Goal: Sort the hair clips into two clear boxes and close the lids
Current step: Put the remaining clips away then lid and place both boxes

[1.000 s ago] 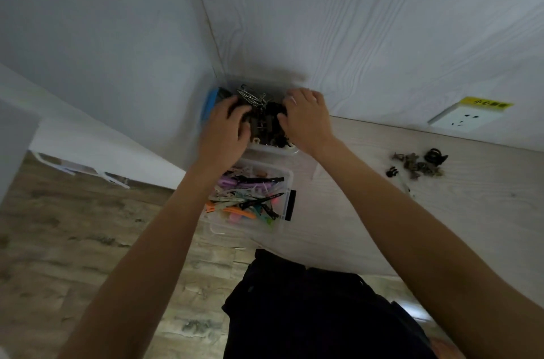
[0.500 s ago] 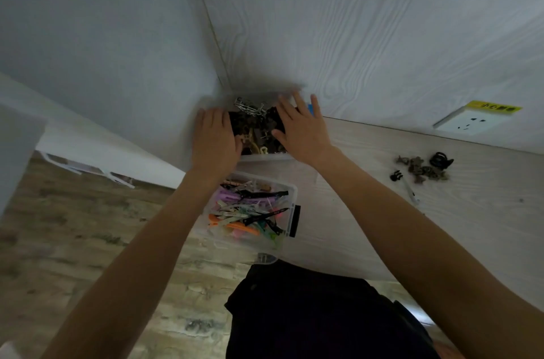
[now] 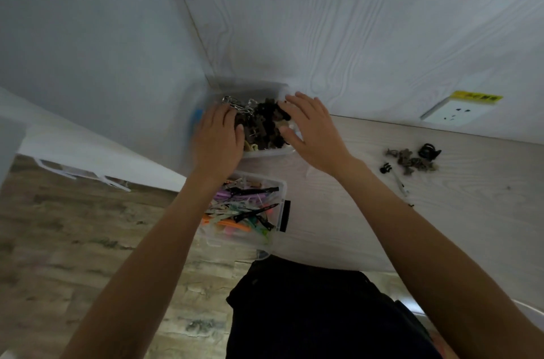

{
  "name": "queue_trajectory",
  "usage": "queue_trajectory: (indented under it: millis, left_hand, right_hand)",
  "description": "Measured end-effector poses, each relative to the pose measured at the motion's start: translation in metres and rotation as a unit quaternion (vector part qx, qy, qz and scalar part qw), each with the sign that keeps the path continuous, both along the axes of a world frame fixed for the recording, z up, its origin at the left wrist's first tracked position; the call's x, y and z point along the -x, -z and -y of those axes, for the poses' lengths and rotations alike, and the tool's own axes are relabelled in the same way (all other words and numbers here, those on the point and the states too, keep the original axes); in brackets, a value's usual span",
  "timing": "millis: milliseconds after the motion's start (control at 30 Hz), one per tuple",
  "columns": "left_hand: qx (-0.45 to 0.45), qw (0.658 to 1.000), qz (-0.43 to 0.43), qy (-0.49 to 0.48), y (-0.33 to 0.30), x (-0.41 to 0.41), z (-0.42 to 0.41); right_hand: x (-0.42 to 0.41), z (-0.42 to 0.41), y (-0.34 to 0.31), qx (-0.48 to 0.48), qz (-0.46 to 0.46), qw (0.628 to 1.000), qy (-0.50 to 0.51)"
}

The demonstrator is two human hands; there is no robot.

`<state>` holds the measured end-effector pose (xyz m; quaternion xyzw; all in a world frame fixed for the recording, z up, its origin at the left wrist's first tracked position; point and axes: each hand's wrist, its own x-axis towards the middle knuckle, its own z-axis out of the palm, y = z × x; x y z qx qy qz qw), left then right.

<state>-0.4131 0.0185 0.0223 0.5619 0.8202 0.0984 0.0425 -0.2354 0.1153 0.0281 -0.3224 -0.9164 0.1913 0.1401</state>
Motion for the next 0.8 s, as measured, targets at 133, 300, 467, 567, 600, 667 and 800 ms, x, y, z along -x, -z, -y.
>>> queue_trajectory:
  millis: [133, 300, 467, 567, 600, 667, 800]
  left_hand:
    - [-0.158, 0.984, 0.069, 0.045, -0.020, -0.064, -0.006]
    - [-0.058, 0.962, 0.199, 0.180, -0.003, -0.161, -0.022]
    - [0.173, 0.978, 0.104, 0.055, 0.049, -0.198, -0.031]
    - [0.193, 0.974, 0.112, -0.033, 0.069, -0.198, -0.032]
    - [0.184, 0.977, 0.103, -0.032, 0.072, -0.198, -0.031]
    - [0.145, 0.987, 0.076, -0.003, 0.075, -0.204, -0.026]
    - [0.083, 0.988, 0.116, 0.053, 0.077, -0.220, -0.014]
  right_hand:
    - [-0.066, 0.013, -0.005, -0.022, -0.103, 0.990, 0.095]
    - [-0.175, 0.035, 0.033, 0.074, 0.060, 0.961, 0.258]
    - [-0.235, 0.050, 0.061, 0.180, 0.132, 0.907, 0.358]
    - [-0.230, 0.038, 0.070, 0.136, 0.135, 0.921, 0.340]
    - [-0.226, 0.033, 0.072, 0.130, 0.143, 0.924, 0.330]
    - [-0.217, 0.024, 0.076, 0.113, 0.155, 0.933, 0.306]
    - [-0.212, 0.008, 0.081, 0.110, 0.135, 0.943, 0.285]
